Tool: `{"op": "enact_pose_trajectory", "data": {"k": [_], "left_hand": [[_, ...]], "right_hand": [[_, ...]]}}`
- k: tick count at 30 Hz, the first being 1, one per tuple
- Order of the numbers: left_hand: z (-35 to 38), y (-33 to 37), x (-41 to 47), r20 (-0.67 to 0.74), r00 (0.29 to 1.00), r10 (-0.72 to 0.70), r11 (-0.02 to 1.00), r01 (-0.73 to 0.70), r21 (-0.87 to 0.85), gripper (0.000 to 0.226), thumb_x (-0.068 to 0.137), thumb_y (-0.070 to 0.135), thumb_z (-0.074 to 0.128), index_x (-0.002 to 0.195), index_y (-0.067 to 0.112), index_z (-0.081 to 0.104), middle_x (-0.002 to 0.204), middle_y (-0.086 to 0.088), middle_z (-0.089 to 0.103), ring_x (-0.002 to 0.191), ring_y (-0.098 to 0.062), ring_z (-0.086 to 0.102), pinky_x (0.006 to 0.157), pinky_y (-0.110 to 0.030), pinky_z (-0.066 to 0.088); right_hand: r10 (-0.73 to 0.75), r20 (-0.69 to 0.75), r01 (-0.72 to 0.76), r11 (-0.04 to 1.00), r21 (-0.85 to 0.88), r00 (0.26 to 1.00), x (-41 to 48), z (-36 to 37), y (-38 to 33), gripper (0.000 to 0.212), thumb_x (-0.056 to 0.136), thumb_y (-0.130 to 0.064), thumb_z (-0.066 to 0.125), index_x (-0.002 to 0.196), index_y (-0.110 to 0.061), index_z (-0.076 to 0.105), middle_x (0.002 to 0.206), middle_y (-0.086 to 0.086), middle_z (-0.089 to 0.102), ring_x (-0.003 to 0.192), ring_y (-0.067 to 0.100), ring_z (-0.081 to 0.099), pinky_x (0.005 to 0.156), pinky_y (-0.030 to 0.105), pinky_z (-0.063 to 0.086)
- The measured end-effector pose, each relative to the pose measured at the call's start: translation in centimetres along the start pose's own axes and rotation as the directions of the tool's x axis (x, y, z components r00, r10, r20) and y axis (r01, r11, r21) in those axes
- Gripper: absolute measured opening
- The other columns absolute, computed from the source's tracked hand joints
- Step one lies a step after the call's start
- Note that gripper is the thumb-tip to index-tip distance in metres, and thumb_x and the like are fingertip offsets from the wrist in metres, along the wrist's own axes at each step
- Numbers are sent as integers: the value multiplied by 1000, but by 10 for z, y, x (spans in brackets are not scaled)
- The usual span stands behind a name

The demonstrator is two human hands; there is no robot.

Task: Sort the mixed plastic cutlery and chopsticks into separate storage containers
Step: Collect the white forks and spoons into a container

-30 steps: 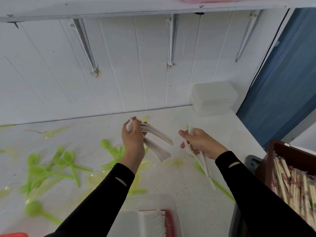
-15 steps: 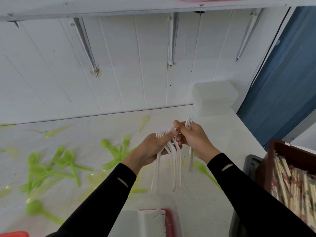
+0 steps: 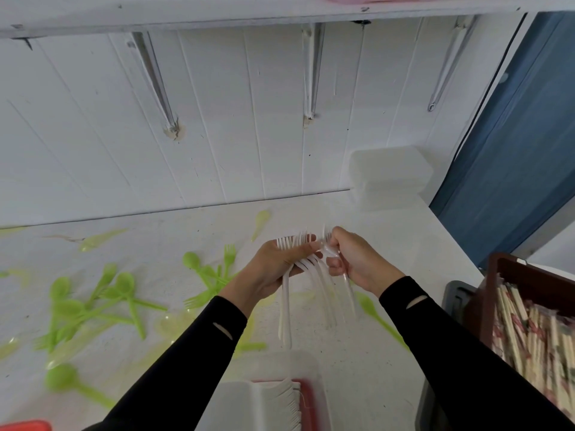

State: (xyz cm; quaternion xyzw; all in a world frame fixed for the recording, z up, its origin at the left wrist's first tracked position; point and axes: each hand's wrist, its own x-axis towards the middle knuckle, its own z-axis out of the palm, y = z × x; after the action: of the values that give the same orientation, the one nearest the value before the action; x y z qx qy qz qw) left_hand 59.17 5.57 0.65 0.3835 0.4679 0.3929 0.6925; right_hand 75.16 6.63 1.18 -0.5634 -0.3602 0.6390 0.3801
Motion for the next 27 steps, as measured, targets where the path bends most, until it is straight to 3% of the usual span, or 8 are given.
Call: {"op": "enact_pose_trajectory", "data": {"k": [3,5,10,14,18,22,25,27], "left_hand": [[-3,0,1,-2,1000,5,1000,-5,6,22,84,15,74,99,-2,72,94,-14,74,87,-23,71,80,-28,59],[-6,2,1,-6,1000,6,1000,-6,-27,21,86,15,73,98,-2,72,97,-15,75,89,-25,72,78,-27,59],[-5,0,4,20,1000,25,998,-24,-50,35,87,19,72,111,-7,68,109,-20,72,101,-30,70,87,-31,57],[-9,1,8,-107,994,26,984,-45,-175,33,89,16,70,109,-10,67,107,-23,70,94,-27,71,78,-27,58],[-11,1,10,-172,985,8,971,-49,-233,31,89,16,70,106,-10,67,102,-22,72,90,-26,72,74,-26,59],[-11,-1,11,-206,978,40,966,-91,-243,22,90,16,69,97,-5,69,90,-15,72,82,-21,72,72,-27,60],[-15,1,13,-214,976,39,962,-94,-256,20,89,21,71,93,1,71,93,-12,71,79,-18,69,73,-28,60],[-14,2,13,-206,978,38,972,-84,-218,26,85,29,73,92,4,72,96,-9,72,78,-19,68,70,-30,58]], "right_hand": [[-70,49,75,993,-87,996,-3,-2,-3,10,94,-7,50,89,-5,59,74,9,62,55,18,58,51,26,46],[-105,31,108,986,-125,994,-2,-6,-3,12,93,-17,64,105,-13,64,85,6,72,70,16,69,64,28,53],[-174,46,178,976,-128,984,-3,-6,1,19,90,-28,70,100,-13,67,92,8,75,79,17,72,70,28,58],[-275,95,291,919,-265,957,-5,6,8,17,95,-29,64,111,-25,69,110,0,69,97,13,69,74,22,55],[-300,125,325,874,-362,946,-5,10,12,25,96,-26,62,120,-31,63,117,-3,63,97,12,67,78,24,57],[-217,209,277,904,-326,954,-7,11,14,31,96,-35,61,127,-40,59,116,0,64,102,15,68,87,42,58],[-118,347,217,940,-262,930,-13,12,13,44,97,-30,61,137,-44,48,111,8,71,97,22,72,84,39,59],[-131,385,242,936,-255,913,-16,14,11,48,97,-23,63,138,-43,46,105,9,73,92,27,73,79,35,59]]}}
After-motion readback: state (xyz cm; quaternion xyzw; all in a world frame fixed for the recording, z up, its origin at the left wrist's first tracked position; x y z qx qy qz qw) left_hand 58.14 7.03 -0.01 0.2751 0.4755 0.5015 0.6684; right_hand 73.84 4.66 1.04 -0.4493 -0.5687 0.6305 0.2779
